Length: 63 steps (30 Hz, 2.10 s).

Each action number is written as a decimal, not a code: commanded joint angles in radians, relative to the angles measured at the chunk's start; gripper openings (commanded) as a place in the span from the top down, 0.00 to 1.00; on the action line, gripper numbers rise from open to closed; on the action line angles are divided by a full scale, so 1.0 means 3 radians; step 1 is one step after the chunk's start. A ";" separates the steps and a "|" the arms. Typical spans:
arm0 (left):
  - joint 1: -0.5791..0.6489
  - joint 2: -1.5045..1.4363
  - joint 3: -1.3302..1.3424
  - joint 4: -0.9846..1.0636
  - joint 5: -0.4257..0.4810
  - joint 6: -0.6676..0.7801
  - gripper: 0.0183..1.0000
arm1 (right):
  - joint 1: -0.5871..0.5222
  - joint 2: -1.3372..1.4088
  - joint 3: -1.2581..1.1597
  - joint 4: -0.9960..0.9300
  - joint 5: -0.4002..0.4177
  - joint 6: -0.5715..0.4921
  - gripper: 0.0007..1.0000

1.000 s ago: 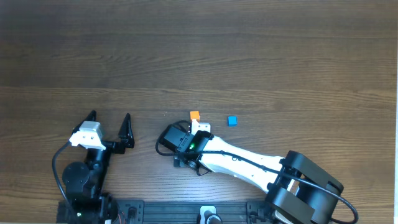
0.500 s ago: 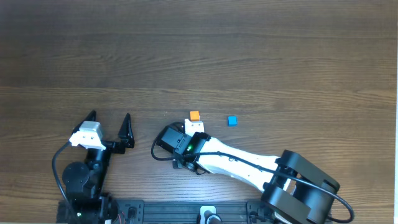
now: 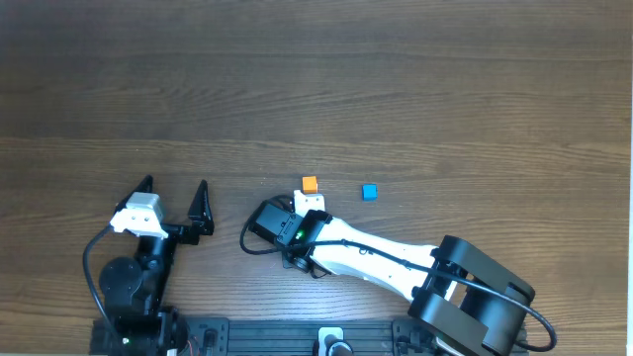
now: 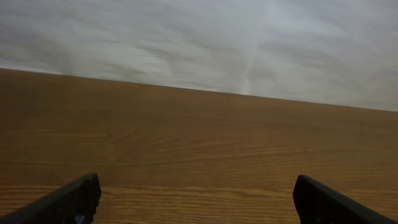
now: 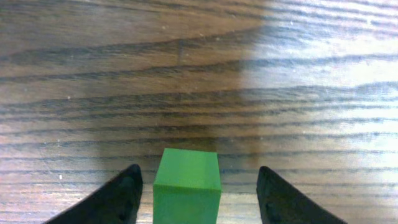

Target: Stack Cubes

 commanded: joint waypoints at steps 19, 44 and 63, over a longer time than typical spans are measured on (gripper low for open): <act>-0.0015 -0.0014 -0.0011 -0.0005 0.0042 0.0050 0.00 | 0.0024 0.0039 0.0055 0.0019 -0.0006 0.0047 0.77; -0.0015 -0.0014 -0.0011 -0.0005 0.0042 0.0050 0.00 | -0.0523 -0.0153 0.1765 -0.1480 0.0453 -0.0523 0.97; -0.0015 -0.0014 -0.0011 -0.0005 0.0042 0.0050 0.00 | -0.0841 0.0389 0.1868 -0.1311 0.0027 -0.0835 0.99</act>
